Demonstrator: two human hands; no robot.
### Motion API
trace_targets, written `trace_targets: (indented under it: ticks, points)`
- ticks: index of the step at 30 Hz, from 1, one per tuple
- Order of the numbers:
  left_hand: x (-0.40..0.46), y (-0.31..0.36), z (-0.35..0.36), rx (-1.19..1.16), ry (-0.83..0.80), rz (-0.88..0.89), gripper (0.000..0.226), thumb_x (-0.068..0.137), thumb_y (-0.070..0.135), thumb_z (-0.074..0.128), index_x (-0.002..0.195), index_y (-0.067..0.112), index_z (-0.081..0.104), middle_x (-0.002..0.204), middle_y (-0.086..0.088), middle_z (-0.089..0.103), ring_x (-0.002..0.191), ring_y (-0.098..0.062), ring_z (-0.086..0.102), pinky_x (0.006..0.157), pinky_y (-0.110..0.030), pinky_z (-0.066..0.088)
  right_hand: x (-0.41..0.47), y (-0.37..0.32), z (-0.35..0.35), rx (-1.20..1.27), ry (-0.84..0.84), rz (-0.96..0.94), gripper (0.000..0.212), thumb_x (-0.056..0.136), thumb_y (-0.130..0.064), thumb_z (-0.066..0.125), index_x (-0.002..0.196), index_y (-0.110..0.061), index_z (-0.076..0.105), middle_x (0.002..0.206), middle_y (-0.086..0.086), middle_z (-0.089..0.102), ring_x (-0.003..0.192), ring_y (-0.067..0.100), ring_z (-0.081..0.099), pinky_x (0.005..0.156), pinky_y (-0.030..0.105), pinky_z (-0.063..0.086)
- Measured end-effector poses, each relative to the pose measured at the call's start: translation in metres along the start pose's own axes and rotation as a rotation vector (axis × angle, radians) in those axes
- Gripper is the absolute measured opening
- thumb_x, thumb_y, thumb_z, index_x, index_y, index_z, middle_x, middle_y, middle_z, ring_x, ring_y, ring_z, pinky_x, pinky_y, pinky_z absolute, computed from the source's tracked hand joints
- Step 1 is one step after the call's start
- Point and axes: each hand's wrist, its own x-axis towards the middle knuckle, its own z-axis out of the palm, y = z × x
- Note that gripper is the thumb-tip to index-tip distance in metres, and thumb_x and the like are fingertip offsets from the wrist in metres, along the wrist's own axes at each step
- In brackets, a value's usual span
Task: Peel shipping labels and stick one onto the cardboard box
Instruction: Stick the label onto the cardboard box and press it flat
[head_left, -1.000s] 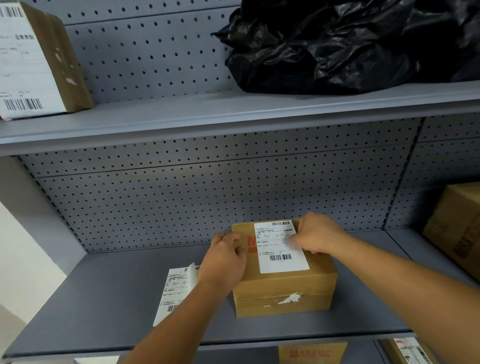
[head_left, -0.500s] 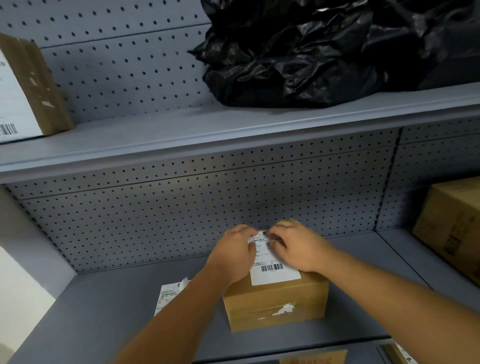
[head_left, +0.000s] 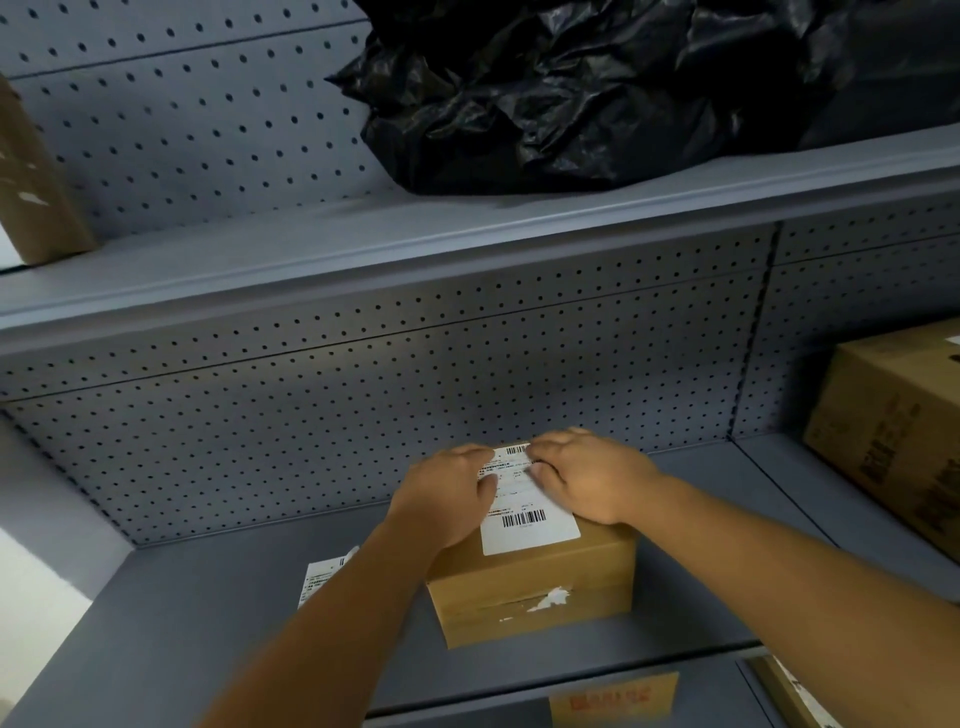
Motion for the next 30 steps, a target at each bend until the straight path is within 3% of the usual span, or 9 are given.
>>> trace_targets:
  ticks: [7, 11, 15, 18, 30]
  points:
    - [-0.010, -0.012, 0.000, 0.058, 0.055, -0.073, 0.037, 0.103, 0.040, 0.040, 0.129, 0.025, 0.062, 0.131, 0.005, 0.064, 0.112, -0.019, 0.060, 0.104, -0.041, 0.047, -0.009, 0.008, -0.005, -0.045, 0.024, 0.061, 0.051, 0.105, -0.047, 0.032, 0.144, -0.022, 0.054, 0.145, -0.001, 0.054, 0.128, 0.021, 0.047, 0.106, 0.038, 0.044]
    - [-0.007, -0.002, 0.001, -0.034, 0.044, -0.045, 0.042, 0.102, 0.034, 0.045, 0.141, 0.023, 0.056, 0.142, 0.003, 0.058, 0.119, -0.020, 0.059, 0.107, -0.039, 0.047, -0.006, -0.006, -0.007, -0.008, 0.051, 0.012, 0.051, 0.103, -0.047, 0.036, 0.142, -0.022, 0.056, 0.140, 0.000, 0.057, 0.128, 0.021, 0.048, 0.107, 0.037, 0.044]
    - [-0.012, 0.010, 0.002, -0.156, -0.051, 0.048, 0.044, 0.103, 0.034, 0.047, 0.146, 0.030, 0.051, 0.155, 0.010, 0.048, 0.139, -0.016, 0.045, 0.119, -0.033, 0.031, -0.010, -0.015, 0.001, 0.088, 0.013, -0.098, 0.043, 0.103, -0.043, 0.041, 0.137, -0.027, 0.061, 0.138, -0.007, 0.061, 0.128, 0.019, 0.050, 0.108, 0.040, 0.043]
    - [-0.014, 0.010, 0.002, -0.128, -0.071, 0.039, 0.044, 0.103, 0.040, 0.045, 0.148, 0.037, 0.048, 0.159, 0.014, 0.043, 0.147, -0.013, 0.035, 0.123, -0.038, 0.025, -0.014, -0.010, 0.003, 0.081, 0.031, -0.110, 0.041, 0.104, -0.042, 0.043, 0.137, -0.026, 0.062, 0.141, -0.008, 0.061, 0.130, 0.018, 0.050, 0.110, 0.039, 0.042]
    - [-0.028, -0.007, -0.009, -0.025, -0.020, -0.042, 0.040, 0.103, 0.042, 0.044, 0.141, 0.034, 0.055, 0.152, 0.012, 0.051, 0.133, -0.015, 0.050, 0.115, -0.040, 0.036, -0.030, 0.013, -0.004, 0.041, 0.035, -0.035, 0.048, 0.103, -0.045, 0.044, 0.147, -0.027, 0.053, 0.152, -0.008, 0.051, 0.136, 0.015, 0.046, 0.115, 0.035, 0.038]
